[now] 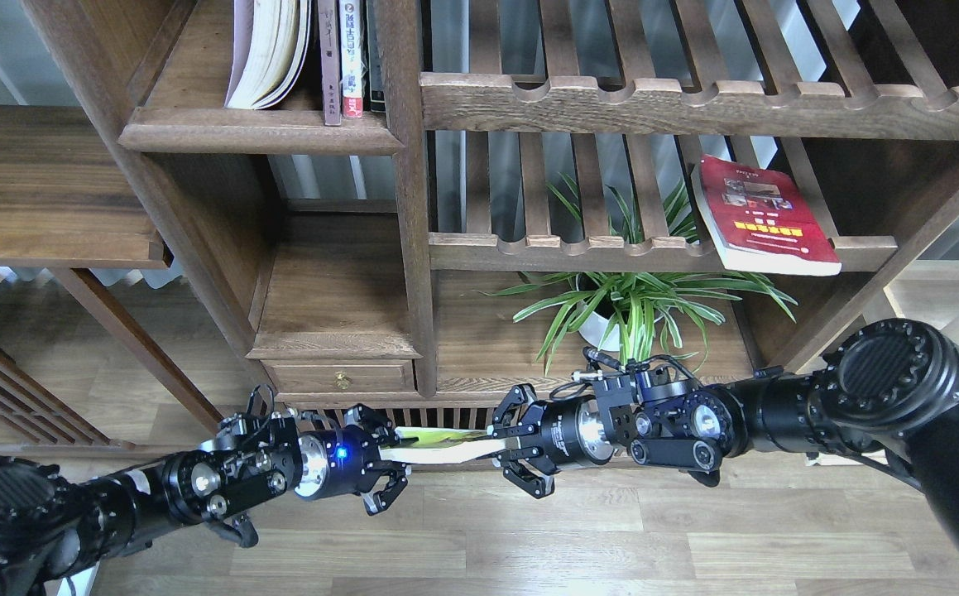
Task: Organize books on shelf
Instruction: 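Open the right gripper and pull it away from the book, then lift the book with the left gripper up to the top shelf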
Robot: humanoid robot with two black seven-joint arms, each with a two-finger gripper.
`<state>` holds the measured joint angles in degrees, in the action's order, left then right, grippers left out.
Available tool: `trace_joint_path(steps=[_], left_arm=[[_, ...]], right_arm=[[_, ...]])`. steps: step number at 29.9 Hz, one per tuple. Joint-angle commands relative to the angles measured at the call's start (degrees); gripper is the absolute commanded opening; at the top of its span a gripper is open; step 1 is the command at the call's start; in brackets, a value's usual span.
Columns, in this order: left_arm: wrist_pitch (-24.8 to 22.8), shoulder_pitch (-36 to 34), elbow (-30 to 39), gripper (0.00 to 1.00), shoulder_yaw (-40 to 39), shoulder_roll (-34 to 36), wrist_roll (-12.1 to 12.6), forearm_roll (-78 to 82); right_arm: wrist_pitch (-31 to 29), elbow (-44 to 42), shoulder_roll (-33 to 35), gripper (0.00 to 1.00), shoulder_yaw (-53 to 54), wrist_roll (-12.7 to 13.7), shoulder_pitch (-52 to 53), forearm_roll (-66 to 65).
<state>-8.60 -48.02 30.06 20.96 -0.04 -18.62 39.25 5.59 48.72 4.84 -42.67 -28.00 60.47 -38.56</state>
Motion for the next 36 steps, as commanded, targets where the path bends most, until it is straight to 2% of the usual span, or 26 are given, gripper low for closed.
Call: trace_joint_path(steps=[1, 4, 6, 10, 14, 16, 21, 26, 32, 36], left_arm=[[0.5, 1.3, -0.4, 0.00, -0.4, 0.0, 0.3, -0.3], [0.5, 1.7, -0.4, 0.00, -0.5, 0.0, 0.2, -0.6], [0.3, 1.9, -0.2, 0.00, -0.5, 0.0, 0.1, -0.7], [-0.3, 1.8, 0.1, 0.00, -0.8, 0.0, -0.5, -1.2], [-0.8, 1.4, 0.3, 0.00, -2.2, 0.0, -1.2, -1.3], [-2.1, 1.4, 0.4, 0.00, -3.6, 0.0, -1.2, -1.3], [-4.4, 1.3, 1.4, 0.00, -8.4, 0.0, -2.4, -1.3], [-5.4, 1.3, 7.9, 0.00, -13.7, 0.0, -2.3, -1.3], [-6.2, 1.4, 20.9, 0.00, -18.8, 10.4, -1.8, -1.4], [-5.7, 1.8, 31.3, 0.00, -20.6, 20.3, -1.7, -1.5]], right_arm=[[-0.1, 0.0, 0.0, 0.05, -0.1, 0.0, 0.0, 0.1], [-0.1, -0.1, 0.0, 0.05, -0.1, 0.0, 0.0, 0.7], [0.1, -0.3, 0.2, 0.09, -0.1, 0.0, -0.1, 1.1], [0.1, -1.3, 2.3, 0.45, 0.0, 0.0, -1.2, 5.8], [0.1, -4.8, 6.8, 0.71, 1.4, 0.0, -4.2, 8.1], [-0.1, -6.4, 10.3, 0.97, 2.2, 0.0, -5.7, 9.2], [-0.5, -7.9, 21.3, 0.99, 5.1, 0.0, -8.9, 9.6], [-0.8, -7.8, 28.5, 0.99, 8.0, 0.0, -12.4, 9.5], [-0.1, -7.8, 34.1, 0.99, 10.9, 0.0, -17.9, 9.5], [2.4, -7.8, 35.4, 0.99, 12.1, 0.0, -22.1, 9.5]])
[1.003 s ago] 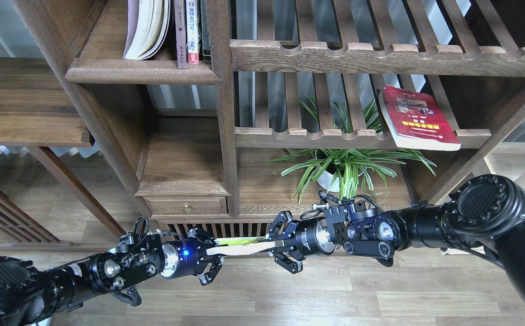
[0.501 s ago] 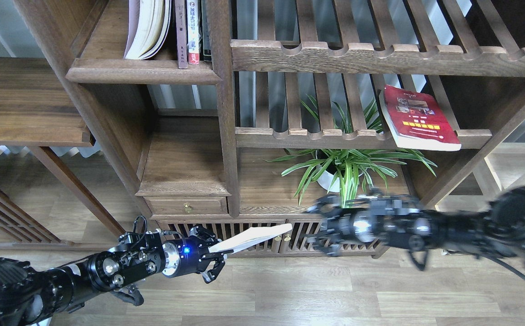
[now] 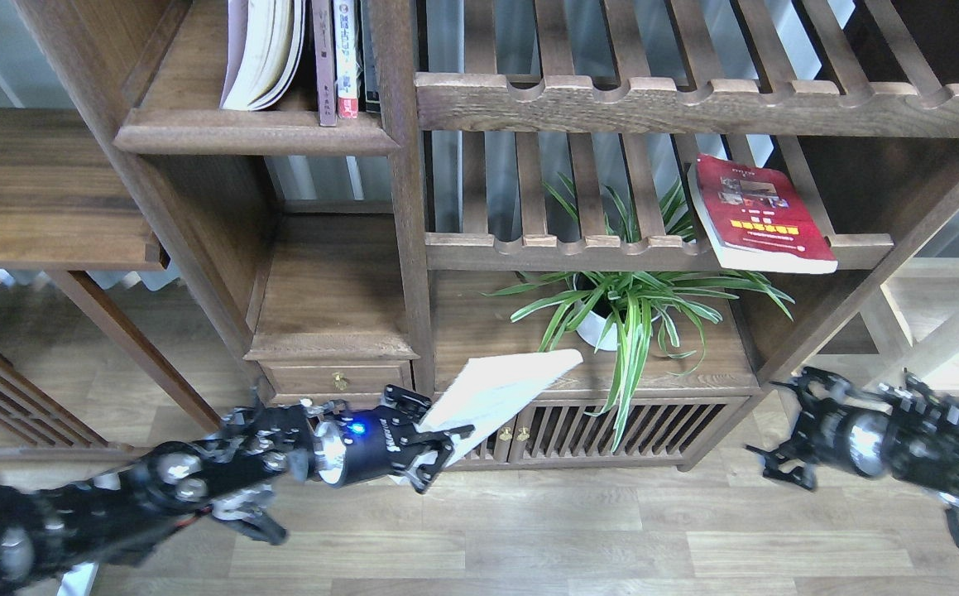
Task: Organize books on shelf
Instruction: 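Lift the book with the left gripper up to the top shelf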
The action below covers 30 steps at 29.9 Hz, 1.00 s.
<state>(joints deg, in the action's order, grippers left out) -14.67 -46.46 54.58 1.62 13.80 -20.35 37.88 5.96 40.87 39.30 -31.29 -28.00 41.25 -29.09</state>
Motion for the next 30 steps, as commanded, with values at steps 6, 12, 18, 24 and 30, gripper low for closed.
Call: trace_joint_path(steps=[6, 12, 18, 24, 30], left_arm=[[-0.4, 0.8, 19.0, 0.00, -3.2, 21.9, -1.0, -1.1], [-2.0, 1.0, 25.7, 0.00, -7.9, 33.8, -1.8, -4.9], [-5.8, 1.0, 30.4, 0.00, -15.0, 42.9, -1.0, -14.0], [-12.2, 0.9, 31.9, 0.00, -20.3, 50.4, -0.7, -19.5], [-13.3, 0.6, 31.9, 0.00, -23.9, 56.2, -0.6, -24.6]], right_arm=[[6.8, 0.0, 1.0, 0.99, 0.8, 0.0, -7.3, 0.0], [9.5, -0.4, 1.0, 0.99, 0.9, 0.0, -9.7, 0.1], [11.2, -0.4, 1.0, 0.99, 0.8, 0.0, -10.4, 0.1], [12.4, -0.4, 1.0, 0.99, 0.8, 0.0, -11.3, 0.3], [13.6, -0.3, 0.8, 0.99, 0.8, 0.0, -12.1, 0.3]])
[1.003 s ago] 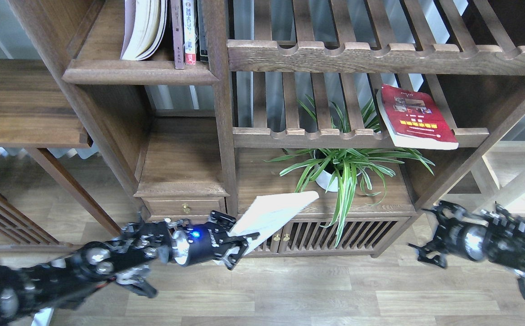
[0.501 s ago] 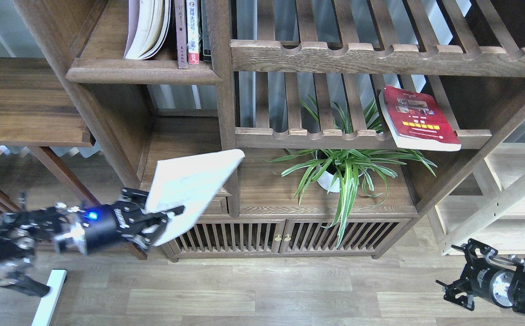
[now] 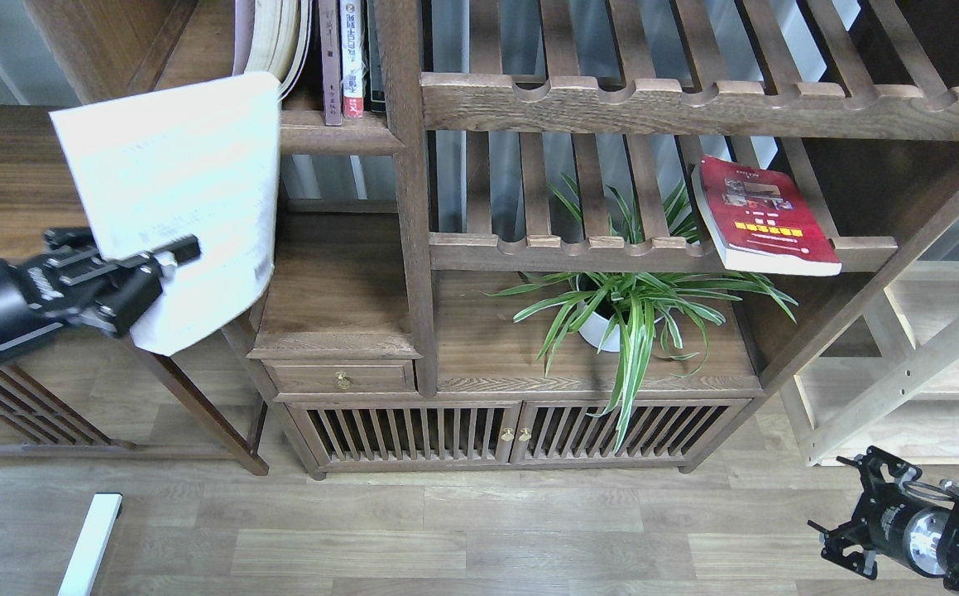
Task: Organize books on shelf
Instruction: 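Lift the book with the left gripper up to the top shelf, then push the book into the top shelf beside the other books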
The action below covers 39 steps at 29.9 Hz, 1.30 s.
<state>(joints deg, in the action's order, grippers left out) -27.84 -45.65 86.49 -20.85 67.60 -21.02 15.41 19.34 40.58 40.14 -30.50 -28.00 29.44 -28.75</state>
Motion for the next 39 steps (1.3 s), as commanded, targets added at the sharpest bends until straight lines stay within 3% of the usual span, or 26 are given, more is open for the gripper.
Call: trace_joint_path(steps=[1, 6, 23, 29, 39], left_arm=[[-0.2, -0.3, 0.0, 0.00, -1.9, 3.1, 0.4, -2.9], [-0.2, -1.5, 0.0, 0.00, -3.9, 5.3, 2.5, -7.9], [-0.2, -16.1, -3.5, 0.00, -2.9, 5.6, 9.2, -13.4], [0.2, -18.8, -7.2, 0.00, -2.6, 0.4, 11.0, -12.5], [8.2, -26.8, -14.5, 0.00, 4.5, -10.0, 12.0, -11.2]], right_arm=[[0.3, 0.0, -0.1, 0.99, 0.0, 0.0, -0.3, 0.0], [0.3, 0.0, 0.2, 0.99, -0.2, 0.0, -0.2, 0.3], [0.3, 0.1, 2.2, 0.99, -0.7, 0.0, -0.6, 0.0], [0.3, 0.0, 2.8, 0.99, -0.6, 0.0, -0.9, -0.2], [0.2, 0.0, 3.0, 0.99, -0.6, 0.0, -0.7, -0.3]])
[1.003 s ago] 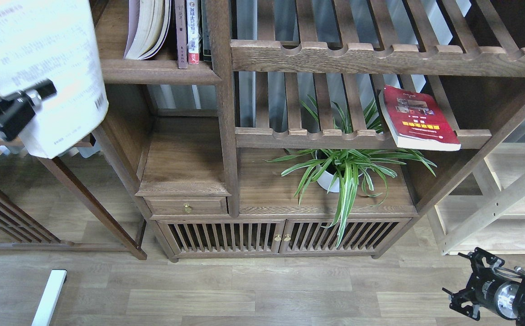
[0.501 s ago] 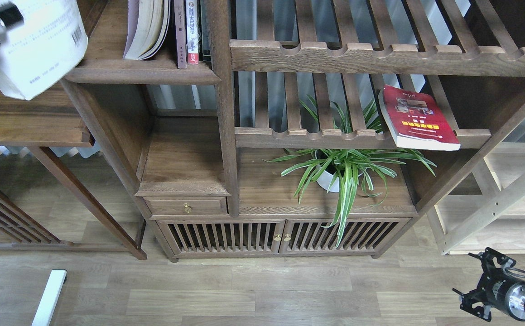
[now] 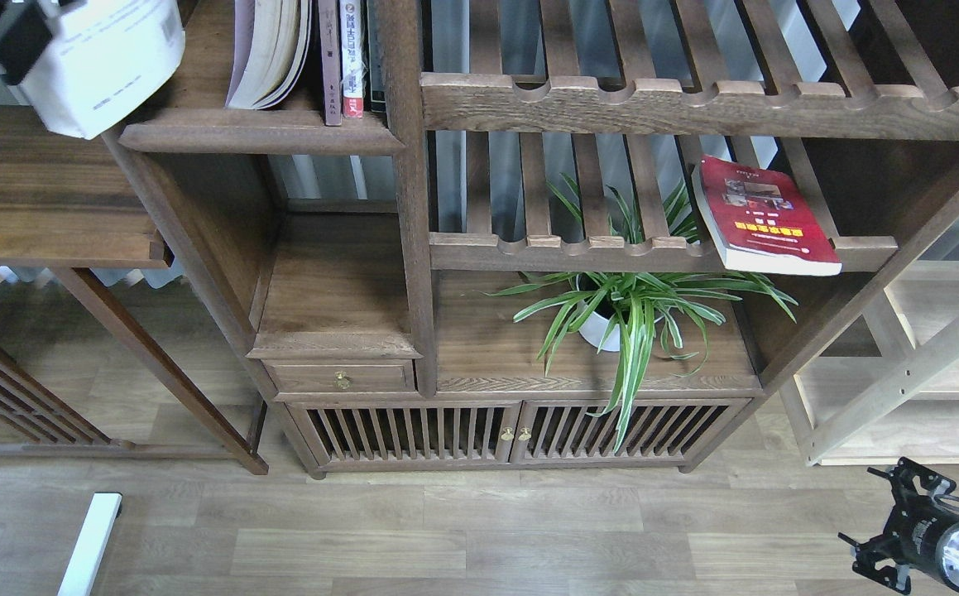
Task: Organize books on shelf
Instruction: 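Push the book into the top shelf beside the other books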
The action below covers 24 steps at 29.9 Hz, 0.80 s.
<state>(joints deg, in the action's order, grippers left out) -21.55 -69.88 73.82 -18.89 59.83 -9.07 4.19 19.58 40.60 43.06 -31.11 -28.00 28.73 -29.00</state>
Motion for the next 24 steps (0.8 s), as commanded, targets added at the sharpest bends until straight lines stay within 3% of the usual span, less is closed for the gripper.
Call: trace_joint_path(steps=[1, 12, 24], left_arm=[[2.9, -3.7, -2.6, 0.00, 3.6, -3.3, 0.0, 0.0], [11.9, -9.7, -7.5, 0.00, 10.3, -13.3, 0.7, 2.1], [22.2, -10.6, -13.2, 0.00, 11.8, -22.5, 1.6, 4.3]], right_arm=[[-0.1, 0.0, 0.0, 0.99, 0.0, 0.0, -0.1, -0.1], [-0.1, 0.0, 0.0, 0.99, 0.3, 0.0, -0.1, -0.1], [-0.1, 0.0, -0.1, 0.99, 0.5, 0.0, 0.1, -0.1]])
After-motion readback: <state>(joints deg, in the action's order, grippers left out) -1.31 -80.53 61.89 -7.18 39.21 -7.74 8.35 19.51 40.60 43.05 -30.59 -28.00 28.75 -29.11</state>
